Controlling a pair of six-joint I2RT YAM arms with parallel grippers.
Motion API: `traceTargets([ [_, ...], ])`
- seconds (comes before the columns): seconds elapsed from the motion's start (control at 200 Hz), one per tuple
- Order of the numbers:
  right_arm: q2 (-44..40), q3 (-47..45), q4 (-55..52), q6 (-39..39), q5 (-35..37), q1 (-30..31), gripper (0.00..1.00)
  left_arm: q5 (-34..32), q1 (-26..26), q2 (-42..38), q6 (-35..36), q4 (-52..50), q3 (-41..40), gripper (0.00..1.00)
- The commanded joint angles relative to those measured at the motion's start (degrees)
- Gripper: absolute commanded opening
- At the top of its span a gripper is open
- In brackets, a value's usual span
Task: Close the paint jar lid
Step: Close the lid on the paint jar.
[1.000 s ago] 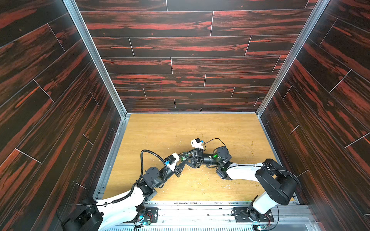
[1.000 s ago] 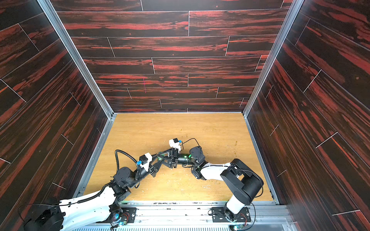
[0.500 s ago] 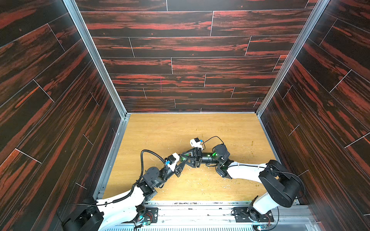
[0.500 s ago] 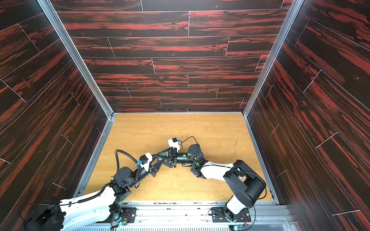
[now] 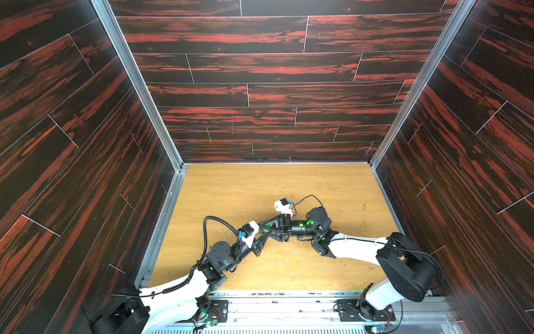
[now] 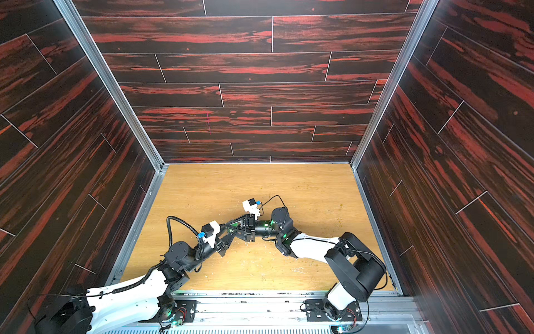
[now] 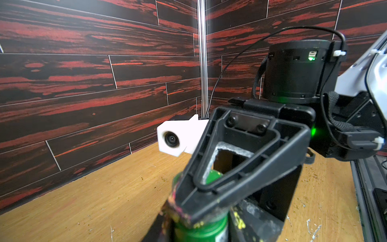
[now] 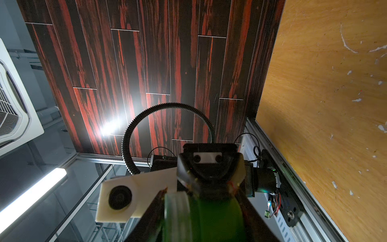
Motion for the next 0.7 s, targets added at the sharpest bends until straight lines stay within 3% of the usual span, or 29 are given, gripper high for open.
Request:
traceTargets([
  [0.0,-2.33,1.94,-1.52,1.34,-1.1,0.54,0.3,-0.02,-0.05,0.36,2.21,0.13,0.47,0.12],
  [0.23,-2.86,2.03,-2.02,1.08,-1.59,0.54,0.12,0.11,-0.02,0.57,2.18,0.04,0.4,0.12],
  [0.326,-3.29,2.2,-2.82,0.75,-1.91,0.54,0.11,0.24,-0.02,0.66,2.01,-0.22,0.41,0.12],
  [0.366,-3.48,2.29,-3.23,0.48,-2.1,0.54,0.16,0.25,-0.01,0.74,2.01,-0.31,0.4,0.12],
  [0.501,-4.65,2.3,-4.85,-0.69,-2.48,0.47,0.52,-0.01,-0.08,0.82,1.92,-0.31,0.21,0.12],
  [0.696,-8.87,4.39,-21.15,-8.65,-2.61,0.37,0.65,-0.06,-0.01,0.38,2.01,-0.37,0.04,0.12],
])
